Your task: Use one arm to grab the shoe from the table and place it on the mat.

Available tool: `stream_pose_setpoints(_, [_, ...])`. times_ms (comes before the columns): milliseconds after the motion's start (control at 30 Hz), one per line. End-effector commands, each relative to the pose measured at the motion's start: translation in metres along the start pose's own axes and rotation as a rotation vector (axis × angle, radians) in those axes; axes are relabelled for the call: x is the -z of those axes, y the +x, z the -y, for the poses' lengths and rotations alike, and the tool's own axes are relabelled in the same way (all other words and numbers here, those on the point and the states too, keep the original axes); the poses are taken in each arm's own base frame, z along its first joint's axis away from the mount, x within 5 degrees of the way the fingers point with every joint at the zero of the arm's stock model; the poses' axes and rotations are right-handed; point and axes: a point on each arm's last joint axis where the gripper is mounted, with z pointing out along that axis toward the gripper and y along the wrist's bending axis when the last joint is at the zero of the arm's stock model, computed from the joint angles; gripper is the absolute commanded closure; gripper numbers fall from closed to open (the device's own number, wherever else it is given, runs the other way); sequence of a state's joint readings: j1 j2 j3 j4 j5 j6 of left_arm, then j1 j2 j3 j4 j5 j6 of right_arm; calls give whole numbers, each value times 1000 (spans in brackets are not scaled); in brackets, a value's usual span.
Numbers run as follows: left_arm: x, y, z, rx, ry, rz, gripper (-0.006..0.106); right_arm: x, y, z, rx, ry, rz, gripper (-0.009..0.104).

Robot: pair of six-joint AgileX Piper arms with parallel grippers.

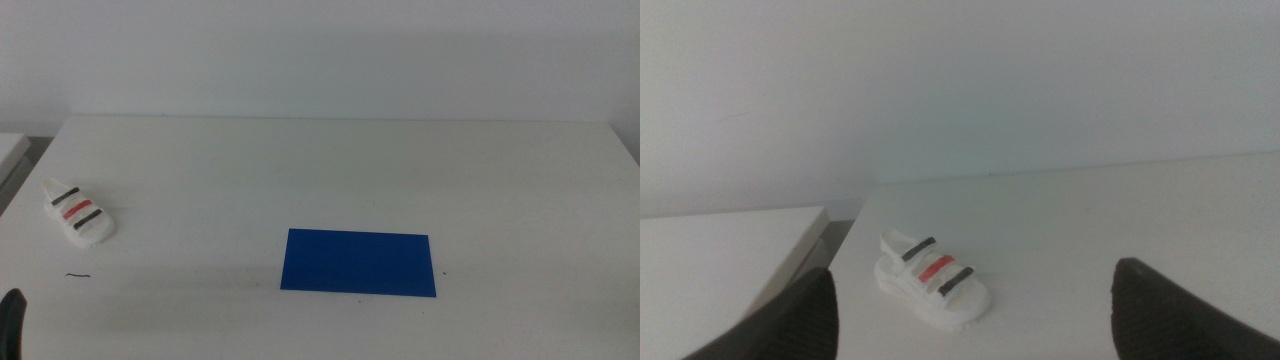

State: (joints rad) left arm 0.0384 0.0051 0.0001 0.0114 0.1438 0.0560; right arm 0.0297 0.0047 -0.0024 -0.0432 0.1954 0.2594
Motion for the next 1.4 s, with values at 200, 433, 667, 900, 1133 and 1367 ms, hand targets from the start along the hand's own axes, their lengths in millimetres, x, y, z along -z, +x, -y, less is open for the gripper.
stream_pose_setpoints(200, [-36, -82, -7, 219, -28, -290, 7, 0, 0, 0, 10, -4, 11, 16])
stream_pose_setpoints(433, [-134, -138, -29, 453, -209, -682, 7, 0, 0, 0, 10, -4, 11, 16])
stream_pose_setpoints(667, [-230, -126, -42, 781, -463, -914, 7, 0, 0, 0, 10, -4, 11, 16])
stream_pose_setpoints(900, [-297, -72, -46, 997, -694, -1024, 7, 0, 0, 0, 10, -4, 11, 16])
stream_pose_setpoints(1133, [-332, -31, -48, 927, -702, -1068, 7, 0, 0, 0, 10, -4, 11, 16])
stream_pose_setpoints(1367, [-350, -9, -48, 874, -638, -1040, 7, 0, 0, 0, 10, -4, 11, 16])
